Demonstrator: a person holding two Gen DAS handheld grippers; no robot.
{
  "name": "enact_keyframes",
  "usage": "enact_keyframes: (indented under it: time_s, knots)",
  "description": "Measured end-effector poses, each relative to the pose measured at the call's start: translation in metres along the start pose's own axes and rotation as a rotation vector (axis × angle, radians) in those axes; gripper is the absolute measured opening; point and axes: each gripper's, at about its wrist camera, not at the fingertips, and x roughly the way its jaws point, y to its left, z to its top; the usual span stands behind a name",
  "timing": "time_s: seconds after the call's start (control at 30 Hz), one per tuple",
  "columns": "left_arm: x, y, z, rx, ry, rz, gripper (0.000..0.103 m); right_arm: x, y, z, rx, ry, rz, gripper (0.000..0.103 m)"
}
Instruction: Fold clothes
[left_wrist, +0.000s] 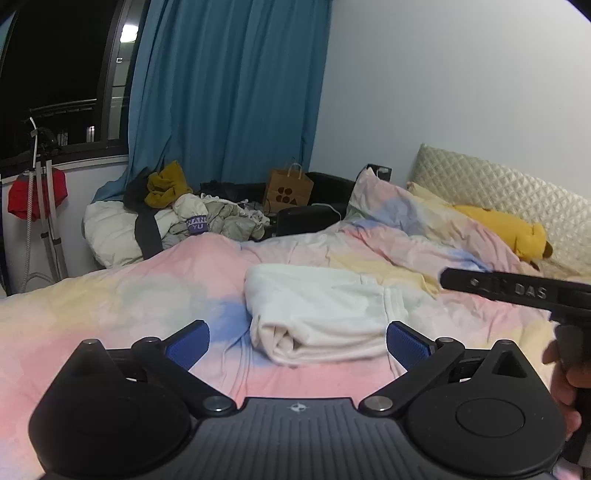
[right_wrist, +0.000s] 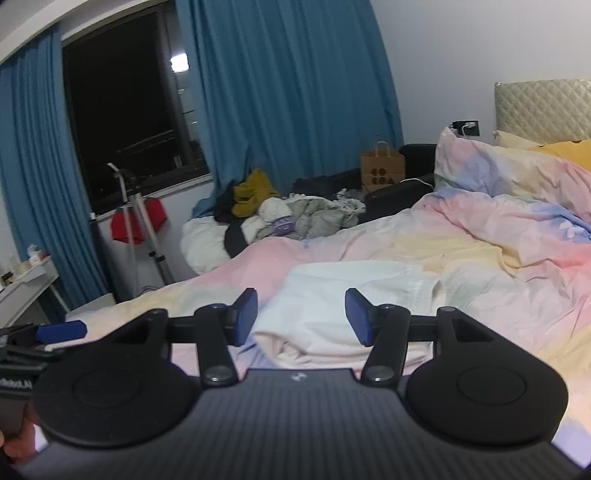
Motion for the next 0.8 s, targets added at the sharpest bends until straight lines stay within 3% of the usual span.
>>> enact_keyframes:
  time_s: [0.13,0.2,0.3,0.43,0.6,0.8]
  knots:
    - [-0.029,0.0,-0.02,-0.003,-0.045,0.037,0.103,-0.013,0.022,-0.016,-0.038,-0.029,-0.01,0.059]
    - [-0.034,0.003,-0.031,-0.01,-0.073,0.039,0.103,-0.013,0.028,-0.026,-0.036,-0.049,-0.017,0.081]
    - [-0.028,0.006,-0.047,-0.025,-0.07,0.04,0.103,-0.004,0.03,-0.042,-0.031,-0.043,-0.001,0.094]
    - [-0.02,0.004,-0.062,0.006,-0.049,0.049,0.103,0.015,0.035,-0.06,-0.066,0.021,-0.037,0.094]
    - [-0.013,0.01,-0.07,-0.012,-0.039,0.078,0.103,0.016,0.033,-0.07,-0.053,-0.006,-0.074,0.094]
    - [-0.012,0.018,-0.07,-0.034,-0.037,0.115,0.103,0.024,0.031,-0.073,-0.05,0.039,-0.1,0.094]
